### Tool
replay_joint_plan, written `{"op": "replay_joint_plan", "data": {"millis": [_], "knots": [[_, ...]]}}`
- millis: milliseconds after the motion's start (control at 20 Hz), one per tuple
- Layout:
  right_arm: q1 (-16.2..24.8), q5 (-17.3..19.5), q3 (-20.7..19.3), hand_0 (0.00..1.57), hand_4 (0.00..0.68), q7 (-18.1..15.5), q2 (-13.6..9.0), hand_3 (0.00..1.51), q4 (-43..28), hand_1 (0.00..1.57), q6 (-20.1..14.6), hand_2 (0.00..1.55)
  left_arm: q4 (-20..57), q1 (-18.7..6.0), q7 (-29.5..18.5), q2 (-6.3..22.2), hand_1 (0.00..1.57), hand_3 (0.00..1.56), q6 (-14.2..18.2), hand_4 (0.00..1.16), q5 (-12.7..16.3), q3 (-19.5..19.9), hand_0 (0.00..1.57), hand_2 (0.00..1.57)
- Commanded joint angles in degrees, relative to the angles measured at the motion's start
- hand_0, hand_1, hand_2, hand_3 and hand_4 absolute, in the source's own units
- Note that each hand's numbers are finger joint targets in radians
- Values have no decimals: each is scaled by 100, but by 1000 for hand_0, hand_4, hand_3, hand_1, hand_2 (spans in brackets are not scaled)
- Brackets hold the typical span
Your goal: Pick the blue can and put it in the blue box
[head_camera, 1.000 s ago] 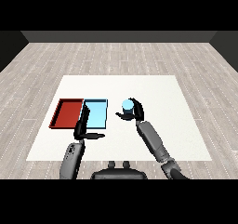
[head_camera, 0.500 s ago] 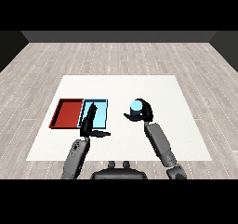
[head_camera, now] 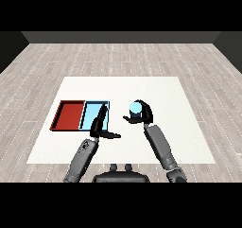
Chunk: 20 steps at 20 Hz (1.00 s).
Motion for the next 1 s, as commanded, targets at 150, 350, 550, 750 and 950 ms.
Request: {"op": "replay_joint_plan", "data": {"millis": [150,350,550,750,950], "knots": [[-355,-65,135,1458,551,432,147,1379,-232,1458,-162,1468,533,-385,-80,-1,0,0,370,0,172,-448,0,0],[-76,-94,287,1443,554,-61,150,1371,-7,1443,-130,1463,942,-368,-239,-1,0,0,-89,0,203,-144,0,0],[-256,-379,682,1433,559,113,151,1370,-72,1433,-333,1463,1434,-997,-275,-1,0,0,395,0,621,-343,0,0],[-565,-198,385,1444,560,626,150,1382,-310,1444,-198,1469,1448,-1086,-108,-1,0,0,478,0,709,-490,0,0],[-170,-269,526,1435,553,278,151,1357,-241,1435,-54,1460,1662,-1251,-214,-1,0,0,782,0,991,-773,0,0]]}}
